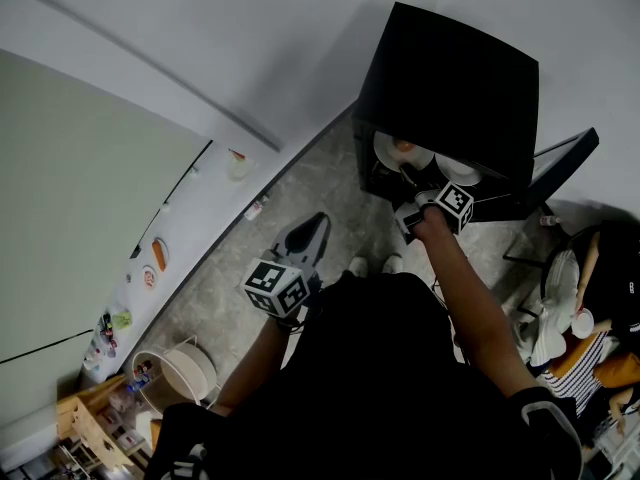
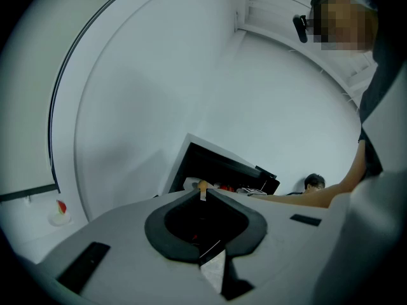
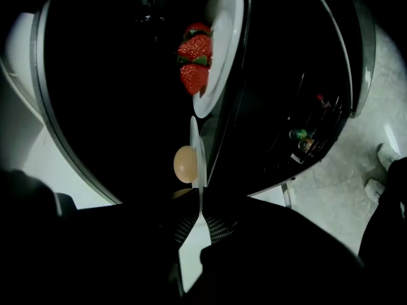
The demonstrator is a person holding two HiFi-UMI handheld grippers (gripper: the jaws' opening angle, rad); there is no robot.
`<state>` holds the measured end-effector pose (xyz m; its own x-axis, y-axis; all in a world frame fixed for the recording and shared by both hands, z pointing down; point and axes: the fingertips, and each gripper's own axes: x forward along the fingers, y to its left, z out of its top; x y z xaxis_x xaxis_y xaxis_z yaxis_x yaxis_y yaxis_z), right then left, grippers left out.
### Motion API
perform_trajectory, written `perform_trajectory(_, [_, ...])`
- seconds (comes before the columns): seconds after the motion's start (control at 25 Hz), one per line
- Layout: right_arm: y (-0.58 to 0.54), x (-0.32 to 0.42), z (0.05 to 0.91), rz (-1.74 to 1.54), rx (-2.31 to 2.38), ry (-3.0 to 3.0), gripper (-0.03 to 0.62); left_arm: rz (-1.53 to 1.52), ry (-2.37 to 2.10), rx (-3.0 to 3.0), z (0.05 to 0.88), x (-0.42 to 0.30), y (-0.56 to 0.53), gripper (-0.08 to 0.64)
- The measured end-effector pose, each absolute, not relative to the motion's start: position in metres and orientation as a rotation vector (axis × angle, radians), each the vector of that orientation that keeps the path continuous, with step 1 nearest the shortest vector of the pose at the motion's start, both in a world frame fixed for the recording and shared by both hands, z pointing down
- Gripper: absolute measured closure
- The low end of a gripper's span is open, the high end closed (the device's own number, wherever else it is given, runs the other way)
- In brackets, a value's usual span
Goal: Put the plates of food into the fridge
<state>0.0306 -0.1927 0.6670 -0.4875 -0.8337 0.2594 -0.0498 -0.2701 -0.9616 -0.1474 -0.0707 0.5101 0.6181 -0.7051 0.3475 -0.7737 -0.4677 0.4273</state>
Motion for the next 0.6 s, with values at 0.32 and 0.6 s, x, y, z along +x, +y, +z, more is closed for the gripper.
perform_trajectory(0.32, [-0.207,0.032,0.668,-1.84,-1.099,1.322,0.557,0.164,-1.168,2.279,0.51,-0.148,-0.065,0.535])
perform_trajectory(0.6, [-0.217,0.037,0.674,-1.866,-1.122,1.242,0.557,0.167,-1.176,2.27,0.511,-0.149,-0.062,0.535])
